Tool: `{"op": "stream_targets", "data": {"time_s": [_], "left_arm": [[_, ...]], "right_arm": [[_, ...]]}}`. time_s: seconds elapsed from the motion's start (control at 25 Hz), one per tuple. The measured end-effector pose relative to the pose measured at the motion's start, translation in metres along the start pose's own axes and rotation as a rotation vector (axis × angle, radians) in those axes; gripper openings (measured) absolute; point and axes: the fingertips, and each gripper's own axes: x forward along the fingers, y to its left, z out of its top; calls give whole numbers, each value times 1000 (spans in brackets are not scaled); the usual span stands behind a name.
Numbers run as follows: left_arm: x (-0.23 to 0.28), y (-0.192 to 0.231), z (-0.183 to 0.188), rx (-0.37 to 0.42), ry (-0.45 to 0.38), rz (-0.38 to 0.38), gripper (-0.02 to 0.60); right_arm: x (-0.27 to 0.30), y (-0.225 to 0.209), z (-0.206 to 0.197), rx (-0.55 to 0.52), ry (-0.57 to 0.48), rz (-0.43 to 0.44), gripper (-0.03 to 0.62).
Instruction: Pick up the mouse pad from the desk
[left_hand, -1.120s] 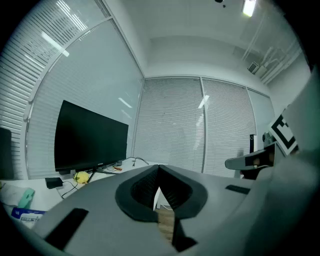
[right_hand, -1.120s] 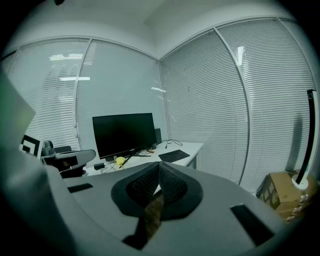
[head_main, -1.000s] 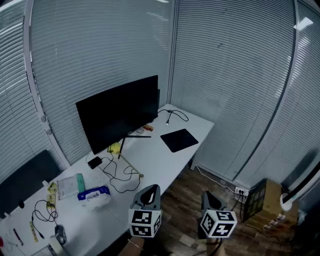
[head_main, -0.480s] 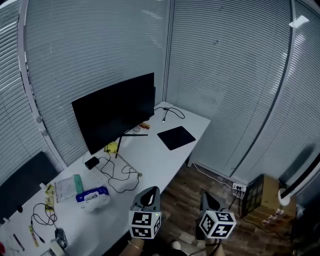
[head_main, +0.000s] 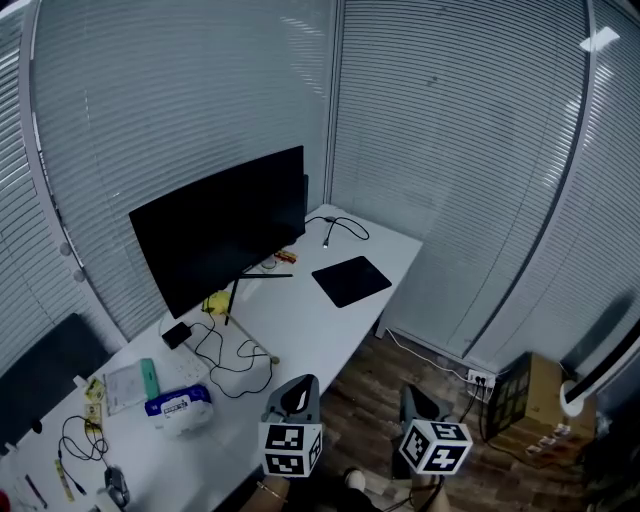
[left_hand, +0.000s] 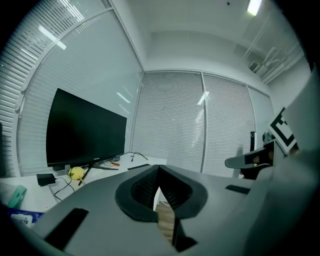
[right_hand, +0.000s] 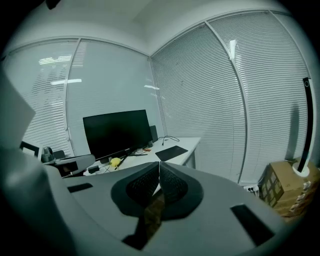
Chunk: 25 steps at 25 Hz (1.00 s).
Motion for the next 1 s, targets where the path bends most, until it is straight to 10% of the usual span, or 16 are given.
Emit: {"op": "stream_targets", "data": {"time_s": [1.0], "left_arm": [[166, -23, 29, 1, 36, 96, 17]], "right_arm": [[129, -101, 79, -2, 36, 108, 32]]}}
